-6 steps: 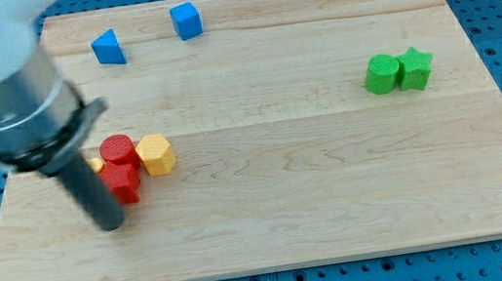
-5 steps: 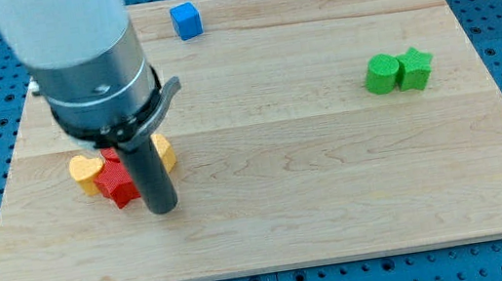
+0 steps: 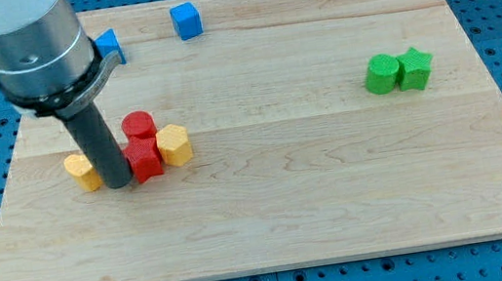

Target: Move the group of block towards the center

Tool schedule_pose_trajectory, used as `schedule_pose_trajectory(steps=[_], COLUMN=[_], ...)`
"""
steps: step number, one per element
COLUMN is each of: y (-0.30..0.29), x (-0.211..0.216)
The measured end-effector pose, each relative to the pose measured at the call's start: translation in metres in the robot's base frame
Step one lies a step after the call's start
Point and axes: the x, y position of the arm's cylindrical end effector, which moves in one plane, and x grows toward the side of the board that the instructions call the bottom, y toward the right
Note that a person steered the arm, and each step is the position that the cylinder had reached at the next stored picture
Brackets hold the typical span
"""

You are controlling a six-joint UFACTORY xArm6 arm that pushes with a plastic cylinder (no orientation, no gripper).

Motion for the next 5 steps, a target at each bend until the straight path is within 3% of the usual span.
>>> schedule_pose_trajectory(steps=[2, 5], y=[0.000, 0.054], x=[-0.046, -0.058])
